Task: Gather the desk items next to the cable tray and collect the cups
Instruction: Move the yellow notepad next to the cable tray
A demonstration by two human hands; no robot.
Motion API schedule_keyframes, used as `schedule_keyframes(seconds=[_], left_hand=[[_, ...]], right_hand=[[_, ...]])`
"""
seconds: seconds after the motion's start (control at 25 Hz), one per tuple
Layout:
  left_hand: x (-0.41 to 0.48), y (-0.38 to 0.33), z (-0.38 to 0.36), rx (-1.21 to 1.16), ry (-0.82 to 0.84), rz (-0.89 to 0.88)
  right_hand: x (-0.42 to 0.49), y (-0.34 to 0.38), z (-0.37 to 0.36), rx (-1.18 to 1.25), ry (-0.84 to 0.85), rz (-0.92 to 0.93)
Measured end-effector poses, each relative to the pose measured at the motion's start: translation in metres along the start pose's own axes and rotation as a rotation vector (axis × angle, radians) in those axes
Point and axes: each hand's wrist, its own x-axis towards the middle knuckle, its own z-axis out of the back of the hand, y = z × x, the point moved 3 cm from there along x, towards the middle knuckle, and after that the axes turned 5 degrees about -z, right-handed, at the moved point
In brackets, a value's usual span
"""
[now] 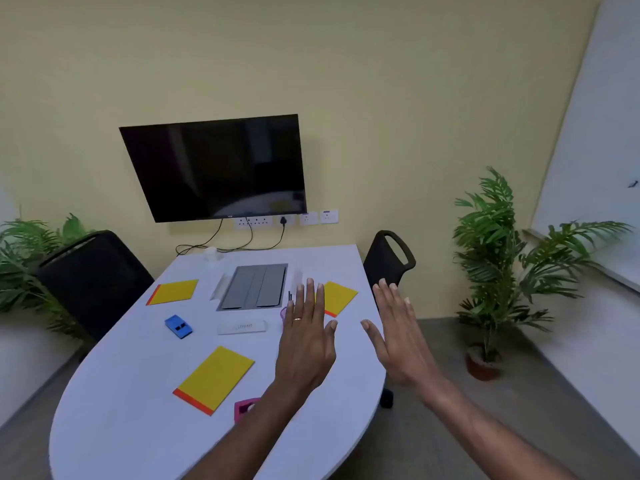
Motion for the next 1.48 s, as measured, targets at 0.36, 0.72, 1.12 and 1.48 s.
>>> schedule_keyframes(seconds=[0.36,0.72,1.12,1.48], left_hand=[[0.021,0.02,-0.077,0.056,0.109,0.056],[0.079,0.077,-0.184,0.014,0.231,0.132],[0.163,0.087,-0.269,0.039,0.288,0.204],[0.237,0.036,-0.356,0.142,0.272,0.469]], right_hand=[[0.017,-0.043,-0.045,-0.052,0.123,-0.072],[0.083,-0.098,-0.12,-0.108,0.269,-0.098],[0.177,-0.193,-0.182,-0.068,0.339,-0.036],[0.275,-0.307,-0.208,0.059,0.49,0.157]])
